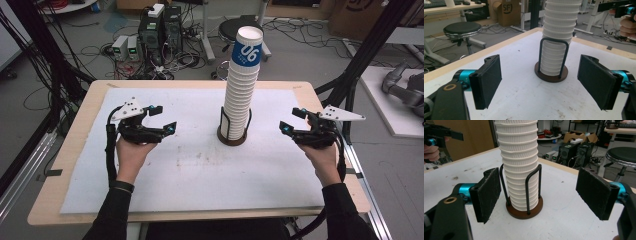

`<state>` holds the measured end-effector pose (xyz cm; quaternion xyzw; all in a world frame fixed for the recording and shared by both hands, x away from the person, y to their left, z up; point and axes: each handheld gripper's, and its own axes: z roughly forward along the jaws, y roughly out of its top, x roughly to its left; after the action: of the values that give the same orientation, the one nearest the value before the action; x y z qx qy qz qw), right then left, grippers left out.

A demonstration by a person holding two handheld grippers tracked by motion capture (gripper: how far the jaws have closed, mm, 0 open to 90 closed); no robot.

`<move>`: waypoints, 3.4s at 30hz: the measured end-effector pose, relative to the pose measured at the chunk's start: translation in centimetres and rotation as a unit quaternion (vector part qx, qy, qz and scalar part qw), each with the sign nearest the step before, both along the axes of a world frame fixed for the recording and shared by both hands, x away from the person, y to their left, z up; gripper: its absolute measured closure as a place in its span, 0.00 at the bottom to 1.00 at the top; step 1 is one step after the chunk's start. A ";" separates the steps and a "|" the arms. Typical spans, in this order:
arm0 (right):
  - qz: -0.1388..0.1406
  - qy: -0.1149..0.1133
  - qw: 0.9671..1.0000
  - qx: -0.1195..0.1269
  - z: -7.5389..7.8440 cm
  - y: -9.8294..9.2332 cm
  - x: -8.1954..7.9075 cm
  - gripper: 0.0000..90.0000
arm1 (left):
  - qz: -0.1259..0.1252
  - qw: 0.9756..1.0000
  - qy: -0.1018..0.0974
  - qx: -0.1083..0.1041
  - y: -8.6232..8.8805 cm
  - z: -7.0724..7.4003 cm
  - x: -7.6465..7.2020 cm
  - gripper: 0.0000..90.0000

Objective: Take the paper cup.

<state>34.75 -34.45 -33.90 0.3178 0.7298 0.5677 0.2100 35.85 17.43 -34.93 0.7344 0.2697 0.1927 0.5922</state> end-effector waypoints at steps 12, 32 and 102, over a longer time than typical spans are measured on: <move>0.011 -0.002 1.000 0.010 0.1 0.3 0.1 0.22 | -0.003 1.000 0.004 -0.005 -0.1 0.0 0.2 0.21; 0.049 -0.026 0.998 0.030 3.9 3.5 2.6 0.21 | -0.020 0.999 0.013 -0.030 0.2 0.5 0.1 0.21; 0.068 -0.020 0.997 0.004 8.2 10.7 8.5 0.17 | -0.085 0.995 0.005 -0.047 -5.5 8.4 1.7 0.21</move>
<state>43.29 -23.72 -25.70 0.2568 0.7429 0.5901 0.1842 37.56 11.91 -26.51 0.7274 0.2178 0.1249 0.6386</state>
